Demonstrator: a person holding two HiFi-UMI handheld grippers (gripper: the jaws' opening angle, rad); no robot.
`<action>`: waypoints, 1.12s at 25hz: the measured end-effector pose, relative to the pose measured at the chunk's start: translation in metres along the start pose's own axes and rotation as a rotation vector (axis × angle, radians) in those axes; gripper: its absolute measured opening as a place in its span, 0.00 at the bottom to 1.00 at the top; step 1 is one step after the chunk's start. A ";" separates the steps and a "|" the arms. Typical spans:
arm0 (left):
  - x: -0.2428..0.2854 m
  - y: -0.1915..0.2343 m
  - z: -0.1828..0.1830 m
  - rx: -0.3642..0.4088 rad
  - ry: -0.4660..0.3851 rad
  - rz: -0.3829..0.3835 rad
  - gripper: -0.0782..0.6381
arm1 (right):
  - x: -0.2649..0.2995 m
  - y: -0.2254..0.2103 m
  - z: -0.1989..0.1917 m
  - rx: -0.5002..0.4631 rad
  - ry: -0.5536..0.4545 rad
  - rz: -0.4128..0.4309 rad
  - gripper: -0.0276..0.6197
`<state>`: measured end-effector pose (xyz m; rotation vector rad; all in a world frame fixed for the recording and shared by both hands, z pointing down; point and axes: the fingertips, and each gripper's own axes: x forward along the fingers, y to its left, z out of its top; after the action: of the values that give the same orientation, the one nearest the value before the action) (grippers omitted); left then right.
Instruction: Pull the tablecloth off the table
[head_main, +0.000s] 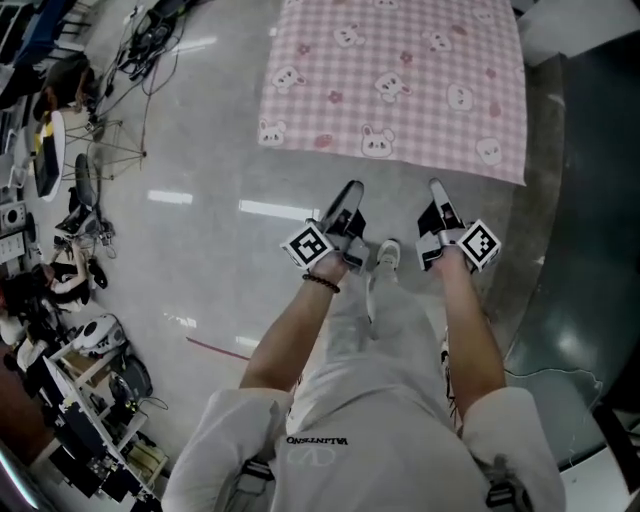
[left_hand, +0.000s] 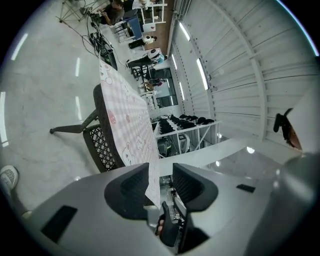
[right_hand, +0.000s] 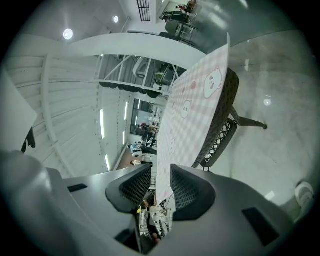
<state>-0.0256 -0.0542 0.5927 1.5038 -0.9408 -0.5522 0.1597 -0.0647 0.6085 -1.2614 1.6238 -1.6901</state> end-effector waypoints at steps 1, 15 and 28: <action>0.004 0.007 0.001 -0.008 -0.001 -0.003 0.29 | 0.003 -0.007 -0.002 0.011 -0.001 -0.007 0.24; 0.049 0.091 0.011 -0.072 -0.004 0.017 0.30 | 0.052 -0.073 -0.006 0.059 -0.061 -0.045 0.25; 0.083 0.101 0.020 -0.102 -0.030 -0.049 0.30 | 0.069 -0.090 0.004 0.107 -0.127 -0.009 0.25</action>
<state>-0.0197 -0.1286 0.7017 1.4340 -0.8875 -0.6501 0.1541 -0.1081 0.7134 -1.2975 1.4374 -1.6435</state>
